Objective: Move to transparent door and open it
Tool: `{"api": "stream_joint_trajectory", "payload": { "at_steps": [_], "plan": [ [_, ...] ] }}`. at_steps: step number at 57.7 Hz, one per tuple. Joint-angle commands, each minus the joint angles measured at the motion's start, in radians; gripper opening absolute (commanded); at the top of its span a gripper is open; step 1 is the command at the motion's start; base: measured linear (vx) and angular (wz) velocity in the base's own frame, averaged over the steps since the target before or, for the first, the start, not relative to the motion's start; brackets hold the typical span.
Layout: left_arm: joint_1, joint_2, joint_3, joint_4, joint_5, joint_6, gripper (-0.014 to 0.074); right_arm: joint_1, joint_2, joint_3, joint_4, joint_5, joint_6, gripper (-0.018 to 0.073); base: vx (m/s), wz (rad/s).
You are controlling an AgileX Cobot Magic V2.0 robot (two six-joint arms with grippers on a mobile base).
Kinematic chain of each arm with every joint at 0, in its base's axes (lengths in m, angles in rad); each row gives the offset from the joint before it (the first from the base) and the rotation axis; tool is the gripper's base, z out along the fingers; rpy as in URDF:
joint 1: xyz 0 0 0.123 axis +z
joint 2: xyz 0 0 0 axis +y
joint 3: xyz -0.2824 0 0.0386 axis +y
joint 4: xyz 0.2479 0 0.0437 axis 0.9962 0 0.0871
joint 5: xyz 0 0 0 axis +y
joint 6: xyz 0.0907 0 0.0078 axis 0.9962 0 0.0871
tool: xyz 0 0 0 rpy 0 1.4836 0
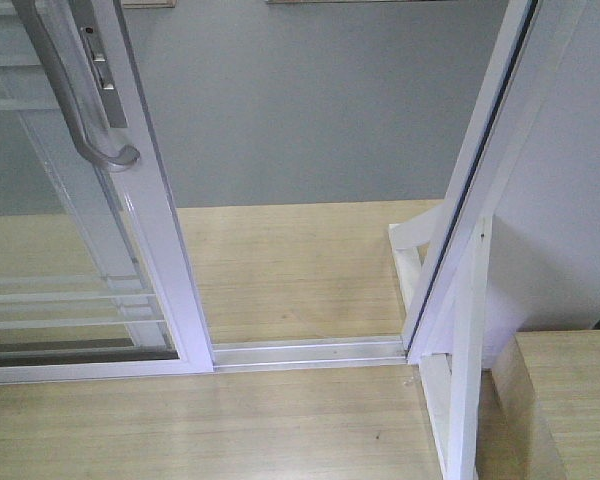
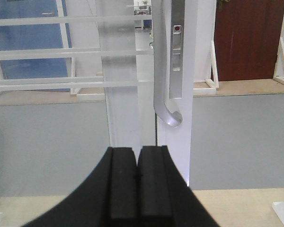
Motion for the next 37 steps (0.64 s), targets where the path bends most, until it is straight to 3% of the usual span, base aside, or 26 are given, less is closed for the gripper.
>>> {"api": "stream_joint_trajectory", "payload": {
  "at_steps": [1,37],
  "plan": [
    [0.001,-0.005,0.013,-0.004,-0.083,-0.008,0.0000,-0.001,-0.017,0.004,-0.001,-0.081,-0.011,-0.0006,0.00,0.00],
    [0.001,-0.005,0.013,-0.004,-0.083,-0.008,0.0000,-0.001,-0.017,0.004,-0.001,-0.081,-0.011,-0.0006,0.00,0.00]
  ]
}}
